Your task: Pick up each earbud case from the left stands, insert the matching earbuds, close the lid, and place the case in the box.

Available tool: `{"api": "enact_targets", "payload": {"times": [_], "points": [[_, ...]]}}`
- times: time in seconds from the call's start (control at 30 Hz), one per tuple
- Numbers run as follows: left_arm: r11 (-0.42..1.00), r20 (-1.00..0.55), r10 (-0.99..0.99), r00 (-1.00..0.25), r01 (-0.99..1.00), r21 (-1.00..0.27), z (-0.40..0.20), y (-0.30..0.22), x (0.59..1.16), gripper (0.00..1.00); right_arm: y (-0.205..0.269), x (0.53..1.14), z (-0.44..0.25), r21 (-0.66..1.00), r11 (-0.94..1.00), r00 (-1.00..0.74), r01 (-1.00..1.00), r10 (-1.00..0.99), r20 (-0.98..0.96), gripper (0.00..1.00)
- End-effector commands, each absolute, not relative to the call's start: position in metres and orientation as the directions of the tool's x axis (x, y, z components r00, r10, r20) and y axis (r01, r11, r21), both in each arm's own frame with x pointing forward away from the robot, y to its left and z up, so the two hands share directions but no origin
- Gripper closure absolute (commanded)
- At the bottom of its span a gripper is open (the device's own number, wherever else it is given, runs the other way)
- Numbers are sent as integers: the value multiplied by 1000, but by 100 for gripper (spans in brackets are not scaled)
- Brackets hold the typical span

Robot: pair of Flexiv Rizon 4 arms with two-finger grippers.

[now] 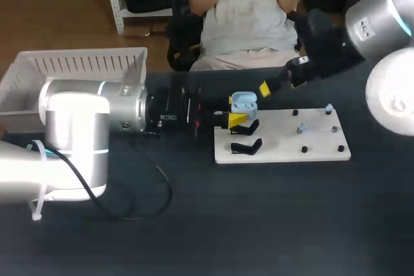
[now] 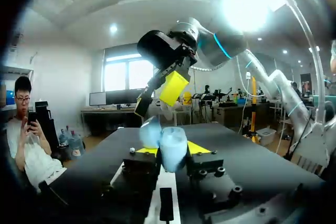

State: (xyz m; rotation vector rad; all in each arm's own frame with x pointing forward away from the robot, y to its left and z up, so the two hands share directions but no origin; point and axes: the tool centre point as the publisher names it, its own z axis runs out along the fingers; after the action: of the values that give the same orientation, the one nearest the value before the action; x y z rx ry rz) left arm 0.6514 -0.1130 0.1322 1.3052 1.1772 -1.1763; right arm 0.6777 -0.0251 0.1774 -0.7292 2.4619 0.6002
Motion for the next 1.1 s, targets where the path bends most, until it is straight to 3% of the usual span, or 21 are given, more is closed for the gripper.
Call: {"api": "enact_targets", "payload": {"times": [0.03, 0.3, 0.83, 1.1], "points": [[-49, -997, 44, 62, 997, 60, 132, -113, 652, 100, -49, 679, 183, 63, 854, -748, -516, -414, -518, 0], [-49, -997, 44, 62, 997, 60, 132, -113, 652, 100, -100, 696, 141, -118, 903, -844, -413, -428, -322, 0], [-49, -997, 44, 62, 997, 60, 132, -113, 652, 100, -146, 730, 88, -263, 908, -932, -325, -355, -77, 0], [-49, -997, 44, 62, 997, 60, 132, -113, 652, 100, -152, 742, 70, -272, 914, -948, -300, -316, -18, 23]]}}
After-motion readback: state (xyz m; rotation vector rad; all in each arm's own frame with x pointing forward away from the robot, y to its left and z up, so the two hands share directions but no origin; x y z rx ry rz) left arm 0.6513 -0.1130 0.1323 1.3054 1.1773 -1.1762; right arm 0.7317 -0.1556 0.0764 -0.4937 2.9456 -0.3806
